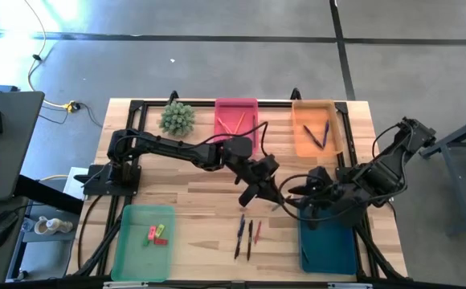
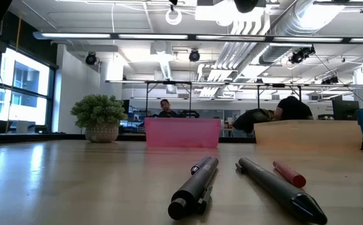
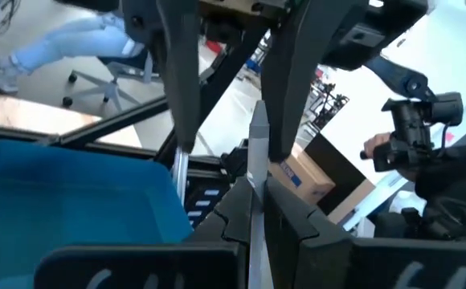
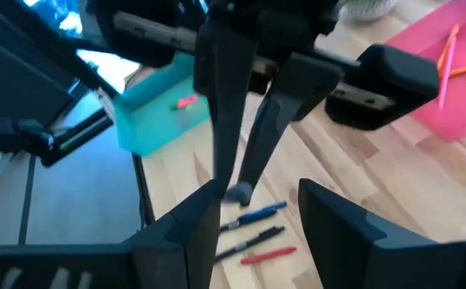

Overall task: Sort crayons/erasers/pens/pencils in bins
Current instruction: Put the gray crayon into the blue bin

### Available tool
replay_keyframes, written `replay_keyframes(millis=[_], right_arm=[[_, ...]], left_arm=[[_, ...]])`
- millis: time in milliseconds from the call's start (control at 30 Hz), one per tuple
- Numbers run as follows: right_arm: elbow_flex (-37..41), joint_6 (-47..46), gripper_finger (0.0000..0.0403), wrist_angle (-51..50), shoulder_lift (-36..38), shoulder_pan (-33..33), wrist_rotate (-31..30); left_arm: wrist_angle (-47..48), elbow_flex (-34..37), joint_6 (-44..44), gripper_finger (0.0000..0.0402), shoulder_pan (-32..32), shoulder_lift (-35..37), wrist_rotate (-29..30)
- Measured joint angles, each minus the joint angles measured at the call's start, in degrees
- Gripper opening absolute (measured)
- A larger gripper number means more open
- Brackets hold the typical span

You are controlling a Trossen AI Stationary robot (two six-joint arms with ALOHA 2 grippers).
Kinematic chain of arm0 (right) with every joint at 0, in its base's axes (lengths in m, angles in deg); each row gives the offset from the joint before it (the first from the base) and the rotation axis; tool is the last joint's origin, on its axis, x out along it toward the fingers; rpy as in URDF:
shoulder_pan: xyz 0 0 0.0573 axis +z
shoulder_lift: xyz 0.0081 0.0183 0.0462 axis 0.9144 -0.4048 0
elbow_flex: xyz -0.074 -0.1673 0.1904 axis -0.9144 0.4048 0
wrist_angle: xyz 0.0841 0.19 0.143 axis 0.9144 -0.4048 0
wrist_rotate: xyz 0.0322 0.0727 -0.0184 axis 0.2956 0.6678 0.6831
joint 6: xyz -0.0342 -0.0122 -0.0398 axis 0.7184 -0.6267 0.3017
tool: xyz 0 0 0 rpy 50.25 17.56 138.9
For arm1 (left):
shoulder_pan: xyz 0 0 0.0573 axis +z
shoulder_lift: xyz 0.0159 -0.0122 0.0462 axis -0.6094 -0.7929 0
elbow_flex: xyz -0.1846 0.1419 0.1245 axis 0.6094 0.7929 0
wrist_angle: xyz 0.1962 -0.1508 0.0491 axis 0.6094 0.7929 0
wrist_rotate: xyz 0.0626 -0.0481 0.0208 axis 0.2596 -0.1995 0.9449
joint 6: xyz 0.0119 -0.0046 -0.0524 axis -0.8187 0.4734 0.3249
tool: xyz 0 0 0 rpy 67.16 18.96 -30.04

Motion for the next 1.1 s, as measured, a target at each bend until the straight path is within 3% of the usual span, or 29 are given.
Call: replay_keyframes(millis=[200, 600, 800, 1100], right_arm=[[0.0, -1.1, 0.0140, 0.7, 0.0, -1.5, -0.6], [0.0, -2.1, 0.0012, 1.0, 0.0, -1.5, -0.4], [0.0, -2.4, 0.0015, 0.9, 0.0, -1.5, -0.4], [0.0, -4.6, 0.0009, 0.1, 0.0, -1.5, -0.1]], left_arm=[[-0.7, 0.0, 0.4, 0.0003, 0.0, 0.0, 1.2], [-0.6, 0.0, -1.8, 0.0003, 0.3, 0.0, 2.2], [-0.6, 0.0, -1.7, 0.0012, 0.4, 0.0, 2.0], [-0.5, 0.0, -0.3, 0.0066, 0.5, 0.0, 2.8]])
